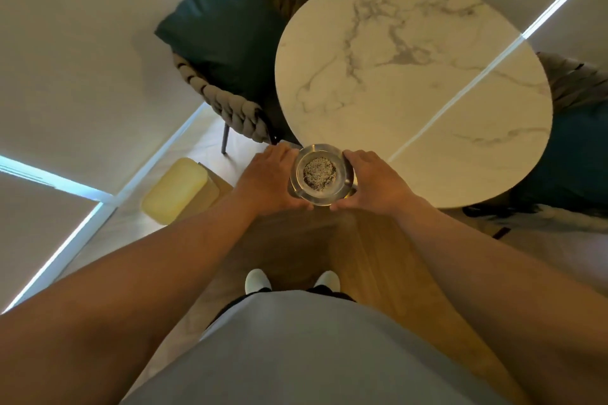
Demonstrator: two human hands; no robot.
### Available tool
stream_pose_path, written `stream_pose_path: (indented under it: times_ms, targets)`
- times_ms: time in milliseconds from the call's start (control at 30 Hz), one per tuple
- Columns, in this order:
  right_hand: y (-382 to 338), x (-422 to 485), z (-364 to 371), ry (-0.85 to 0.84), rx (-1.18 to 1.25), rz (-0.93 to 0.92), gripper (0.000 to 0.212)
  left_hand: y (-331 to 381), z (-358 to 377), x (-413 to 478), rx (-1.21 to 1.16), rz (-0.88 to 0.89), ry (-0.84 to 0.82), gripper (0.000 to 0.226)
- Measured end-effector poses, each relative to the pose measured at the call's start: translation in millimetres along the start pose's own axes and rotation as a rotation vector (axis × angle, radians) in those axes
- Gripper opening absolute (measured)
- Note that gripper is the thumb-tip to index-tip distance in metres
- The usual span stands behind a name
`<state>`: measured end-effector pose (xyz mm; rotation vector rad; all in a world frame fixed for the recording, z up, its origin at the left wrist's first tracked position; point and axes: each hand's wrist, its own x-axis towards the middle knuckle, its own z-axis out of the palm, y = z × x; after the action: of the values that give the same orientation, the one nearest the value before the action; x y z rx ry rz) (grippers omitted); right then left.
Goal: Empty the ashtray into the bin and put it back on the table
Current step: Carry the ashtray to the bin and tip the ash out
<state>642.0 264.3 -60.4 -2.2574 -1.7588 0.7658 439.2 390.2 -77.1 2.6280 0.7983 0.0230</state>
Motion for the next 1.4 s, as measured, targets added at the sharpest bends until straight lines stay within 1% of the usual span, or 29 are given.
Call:
stream_pose_path:
  times_ms: [100,167,233,300,367,567,667,767,933,1133,1400]
  targets:
    - [-33,19,10,-0.011,0.001,-0.031,0.098,-30,-12,-20,0.024,-0.066,-0.006,0.112]
    - [-74,38,23,-0.028,-0.027,-0.091,0.101,-66,-24,-47,0.026,-0.141,0.042,0.111]
    - [-89,44,30,-0.028,-0.035,-0.110,0.104,-80,-25,-59,0.031,-0.155,0.043,0.110]
    - [-95,49,36,-0.010,-0.032,-0.128,0.104,-87,-25,-66,0.048,-0.162,0.037,0.111]
    - [-115,58,44,-0.017,-0.027,-0.169,0.104,-103,-32,-79,0.061,-0.200,0.052,0.111]
    - [-167,91,64,-0.060,-0.031,-0.270,0.095,-145,-45,-119,0.038,-0.296,0.105,0.113]
    - [-186,107,70,-0.093,-0.066,-0.329,0.090,-158,-50,-133,0.021,-0.342,0.114,0.109]
    - [-199,123,72,-0.149,-0.102,-0.367,0.090,-167,-51,-144,-0.004,-0.392,0.147,0.103]
    - [-214,151,74,-0.206,-0.157,-0.448,0.095,-174,-53,-152,-0.030,-0.507,0.171,0.104]
    - [-220,185,70,-0.281,-0.155,-0.602,0.091,-172,-53,-150,-0.087,-0.680,0.222,0.104]
    - [-218,232,60,-0.360,-0.195,-0.731,0.099,-172,-44,-126,-0.109,-0.825,0.272,0.104]
